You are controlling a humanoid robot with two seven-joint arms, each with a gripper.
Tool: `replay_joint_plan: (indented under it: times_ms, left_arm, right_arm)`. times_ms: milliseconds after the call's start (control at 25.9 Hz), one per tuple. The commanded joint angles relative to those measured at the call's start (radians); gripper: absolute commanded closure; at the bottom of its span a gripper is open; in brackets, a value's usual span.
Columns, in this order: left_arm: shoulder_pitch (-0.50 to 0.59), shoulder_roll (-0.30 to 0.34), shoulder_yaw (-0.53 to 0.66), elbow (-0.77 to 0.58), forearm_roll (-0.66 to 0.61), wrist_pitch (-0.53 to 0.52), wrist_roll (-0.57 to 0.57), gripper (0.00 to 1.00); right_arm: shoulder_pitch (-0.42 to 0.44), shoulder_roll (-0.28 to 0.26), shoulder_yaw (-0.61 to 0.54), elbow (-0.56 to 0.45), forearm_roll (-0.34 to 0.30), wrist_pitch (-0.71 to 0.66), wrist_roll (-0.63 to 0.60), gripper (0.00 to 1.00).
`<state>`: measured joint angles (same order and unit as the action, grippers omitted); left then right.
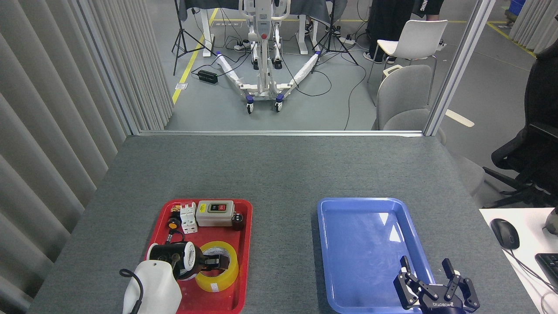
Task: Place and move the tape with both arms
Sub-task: 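Grasp the yellow tape roll with the left gripper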
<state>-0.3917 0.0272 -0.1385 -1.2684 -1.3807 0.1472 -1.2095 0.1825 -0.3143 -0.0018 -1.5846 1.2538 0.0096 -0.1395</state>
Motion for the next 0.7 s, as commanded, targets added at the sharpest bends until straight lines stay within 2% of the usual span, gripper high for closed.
replay_joint_plan:
  times_ms: [0, 232, 309, 387, 503, 580, 657]
  left_arm:
    - [-0.01, 0.013, -0.029, 0.034, 0.002, 0.0, 0.002, 0.0]
    - [-0.013, 0.013, -0.043, 0.035, -0.001, -0.003, 0.024, 0.01]
    - [-0.015, 0.013, -0.058, 0.047, -0.009, -0.003, 0.048, 0.07]
    - [-0.015, 0.013, -0.059, 0.052, -0.02, -0.005, 0.068, 0.09]
    - [-0.015, 0.014, -0.059, 0.05, -0.026, -0.014, 0.067, 0.29]
    - [-0.013, 0.014, -0.059, 0.049, -0.024, -0.023, 0.065, 0.53]
    - [-0.013, 0.014, -0.059, 0.047, -0.023, -0.038, 0.065, 0.58]
  right_arm:
    - [-0.001, 0.0, 0.0, 0.0, 0.004, 0.001, 0.0, 0.0]
    - [-0.001, 0.001, -0.001, 0.0, 0.009, 0.004, 0.0, 0.0]
    - [-0.001, 0.004, 0.0, 0.0, 0.016, 0.004, 0.0, 0.0]
    - [0.0, 0.008, -0.001, 0.0, 0.018, 0.004, 0.0, 0.0]
    - [0.0, 0.011, 0.0, 0.0, 0.019, 0.004, 0.0, 0.0]
    - [0.0, 0.012, 0.0, 0.0, 0.019, 0.004, 0.0, 0.0]
    - [0.0, 0.011, 0.0, 0.0, 0.019, 0.004, 0.0, 0.0]
